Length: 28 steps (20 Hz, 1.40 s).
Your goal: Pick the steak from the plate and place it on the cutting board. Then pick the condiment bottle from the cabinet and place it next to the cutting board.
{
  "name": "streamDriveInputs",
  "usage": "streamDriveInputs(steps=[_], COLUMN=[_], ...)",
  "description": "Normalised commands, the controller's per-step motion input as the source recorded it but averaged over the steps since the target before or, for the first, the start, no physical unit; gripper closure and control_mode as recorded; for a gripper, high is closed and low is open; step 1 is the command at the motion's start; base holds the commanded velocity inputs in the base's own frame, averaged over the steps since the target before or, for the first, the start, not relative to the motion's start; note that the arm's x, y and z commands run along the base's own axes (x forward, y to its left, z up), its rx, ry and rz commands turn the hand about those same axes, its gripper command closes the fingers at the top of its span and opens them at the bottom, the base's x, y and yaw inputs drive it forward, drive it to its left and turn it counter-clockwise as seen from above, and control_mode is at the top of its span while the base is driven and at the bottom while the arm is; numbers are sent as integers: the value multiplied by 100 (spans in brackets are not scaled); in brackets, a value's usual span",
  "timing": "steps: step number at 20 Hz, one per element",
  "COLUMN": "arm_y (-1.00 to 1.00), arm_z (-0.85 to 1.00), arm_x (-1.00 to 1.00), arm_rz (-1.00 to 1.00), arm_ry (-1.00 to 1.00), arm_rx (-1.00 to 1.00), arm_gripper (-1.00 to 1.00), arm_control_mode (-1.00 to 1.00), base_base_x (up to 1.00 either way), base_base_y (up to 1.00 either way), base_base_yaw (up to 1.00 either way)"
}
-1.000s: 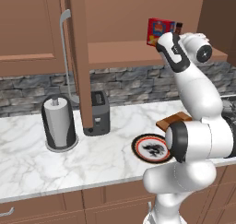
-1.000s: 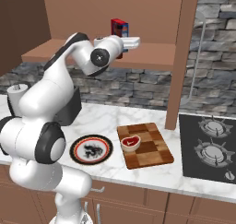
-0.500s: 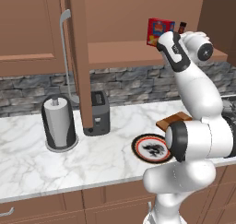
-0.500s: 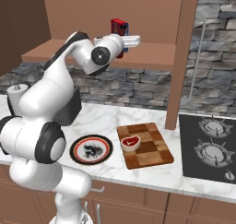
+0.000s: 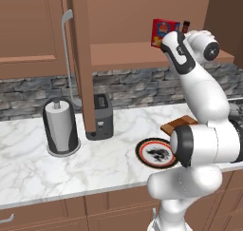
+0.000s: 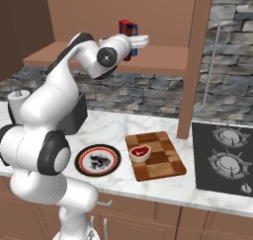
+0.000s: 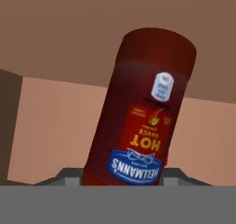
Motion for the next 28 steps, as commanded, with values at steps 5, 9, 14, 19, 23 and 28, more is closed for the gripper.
streamDriveInputs(steps=[5, 9, 14, 19, 23, 28], arm_y=[11, 5, 1, 0, 0, 2], arm_z=[24, 14, 9, 7, 7, 6], arm_x=[-18, -31, -39, -47, -47, -46], arm_rz=[0, 0, 0, 0, 0, 0], arm_ry=[0, -5, -2, 0, 4, 6], arm_rx=[0, 0, 0, 0, 0, 0], arm_gripper=[100, 100, 100, 100, 100, 100], arm_control_mode=[-100, -100, -100, -100, -100, -100], base_base_x=[0, 0, 0, 0, 0, 0], base_base_y=[0, 0, 0, 0, 0, 0], base_base_yaw=[0, 0, 0, 0, 0, 0])
